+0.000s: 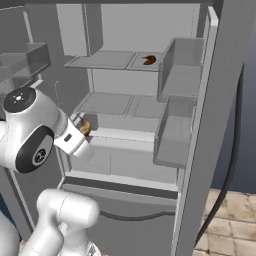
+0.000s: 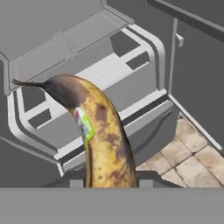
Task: Pick up both bananas from the fridge and place them inside the tupperware on the counter.
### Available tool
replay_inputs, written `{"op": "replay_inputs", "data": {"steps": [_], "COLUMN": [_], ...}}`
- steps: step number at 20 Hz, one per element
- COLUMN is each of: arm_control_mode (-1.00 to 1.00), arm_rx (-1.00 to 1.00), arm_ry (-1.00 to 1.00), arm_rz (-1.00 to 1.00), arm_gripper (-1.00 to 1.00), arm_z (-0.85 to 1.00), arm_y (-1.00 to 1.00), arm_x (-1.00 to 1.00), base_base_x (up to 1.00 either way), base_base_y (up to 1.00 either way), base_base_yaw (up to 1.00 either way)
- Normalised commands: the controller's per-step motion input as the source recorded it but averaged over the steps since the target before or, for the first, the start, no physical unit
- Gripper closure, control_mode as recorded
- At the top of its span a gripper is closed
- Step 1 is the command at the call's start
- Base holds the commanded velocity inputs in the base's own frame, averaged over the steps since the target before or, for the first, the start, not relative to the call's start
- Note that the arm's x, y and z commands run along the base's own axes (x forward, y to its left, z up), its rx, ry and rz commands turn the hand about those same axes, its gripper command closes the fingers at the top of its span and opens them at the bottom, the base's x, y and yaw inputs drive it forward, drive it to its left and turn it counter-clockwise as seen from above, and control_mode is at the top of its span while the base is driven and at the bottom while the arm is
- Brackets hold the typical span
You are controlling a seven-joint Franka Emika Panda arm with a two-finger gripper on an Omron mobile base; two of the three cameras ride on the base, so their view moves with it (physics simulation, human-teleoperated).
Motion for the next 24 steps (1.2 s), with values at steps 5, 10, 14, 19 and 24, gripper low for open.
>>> {"op": "replay_inputs", "data": {"steps": [5, 10, 14, 19, 24], "arm_control_mode": [1.0, 1.0, 1.0, 1.0, 1.0], "arm_rx": [0.0, 0.0, 0.0, 0.0, 0.0], "arm_ry": [0.0, 0.0, 0.0, 0.0, 0.0], "arm_rz": [0.0, 0.0, 0.0, 0.0, 0.0], "arm_gripper": [1.0, 1.0, 1.0, 1.0, 1.0], "arm_z": [0.0, 0.0, 0.0, 0.0, 0.0], "arm_y": [0.0, 0.0, 0.0, 0.0, 0.0], "arm_x": [0.0, 0.0, 0.0, 0.0, 0.0], "base_base_x": [-0.53, -0.62, -0.6, -0.49, -0.31], "base_base_y": [0.38, 0.44, 0.39, 0.12, 0.0], "base_base_yaw": [-0.42, -0.71, -0.94, -1.0, -1.0]}}
